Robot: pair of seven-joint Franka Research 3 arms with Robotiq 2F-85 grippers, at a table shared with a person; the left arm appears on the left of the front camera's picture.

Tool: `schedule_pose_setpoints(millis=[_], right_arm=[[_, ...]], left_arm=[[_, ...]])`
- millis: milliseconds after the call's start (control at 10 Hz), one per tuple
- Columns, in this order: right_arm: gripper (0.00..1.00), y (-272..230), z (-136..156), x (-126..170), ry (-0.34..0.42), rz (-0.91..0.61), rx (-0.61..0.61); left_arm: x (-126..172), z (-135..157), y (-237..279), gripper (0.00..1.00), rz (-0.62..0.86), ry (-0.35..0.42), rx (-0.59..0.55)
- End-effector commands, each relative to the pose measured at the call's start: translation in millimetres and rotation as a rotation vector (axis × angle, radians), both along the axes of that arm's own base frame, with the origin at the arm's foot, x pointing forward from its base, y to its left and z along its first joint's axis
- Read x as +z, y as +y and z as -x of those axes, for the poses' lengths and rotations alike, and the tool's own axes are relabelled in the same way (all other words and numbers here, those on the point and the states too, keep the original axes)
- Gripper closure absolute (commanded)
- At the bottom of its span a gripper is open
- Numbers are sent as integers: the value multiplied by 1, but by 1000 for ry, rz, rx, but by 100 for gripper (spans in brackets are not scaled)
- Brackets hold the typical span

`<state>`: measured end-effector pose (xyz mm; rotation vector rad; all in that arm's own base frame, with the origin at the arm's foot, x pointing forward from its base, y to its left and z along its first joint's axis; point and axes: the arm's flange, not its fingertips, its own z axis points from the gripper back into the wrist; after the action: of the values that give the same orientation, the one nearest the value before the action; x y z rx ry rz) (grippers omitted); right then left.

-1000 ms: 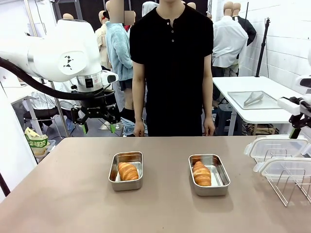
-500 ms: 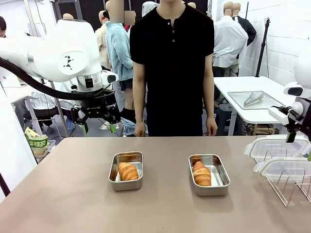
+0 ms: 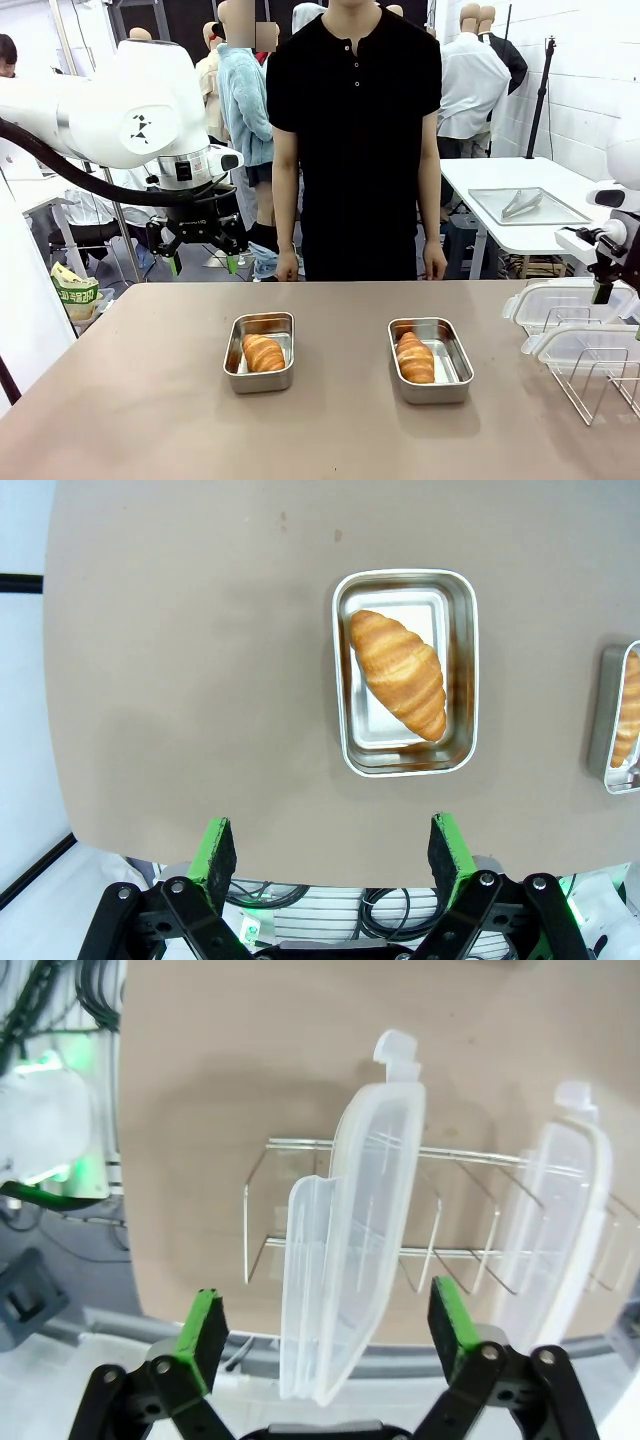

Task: Place the bread in airtight containers.
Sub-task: Pick up one Airtight Container lid and hand it to the human.

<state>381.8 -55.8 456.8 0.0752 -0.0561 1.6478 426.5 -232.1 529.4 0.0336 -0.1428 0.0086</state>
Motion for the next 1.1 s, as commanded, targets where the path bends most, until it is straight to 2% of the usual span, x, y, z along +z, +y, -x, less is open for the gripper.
schedule_pose_setpoints(millis=[0,1000], right_arm=[[0,0,-2,-15,5,-54,9],[0,-28,-11,-46,80,-80,-27]], left_arm=[[1,0,2,0,4,-1,1],[1,0,2,0,4,-1,1]])
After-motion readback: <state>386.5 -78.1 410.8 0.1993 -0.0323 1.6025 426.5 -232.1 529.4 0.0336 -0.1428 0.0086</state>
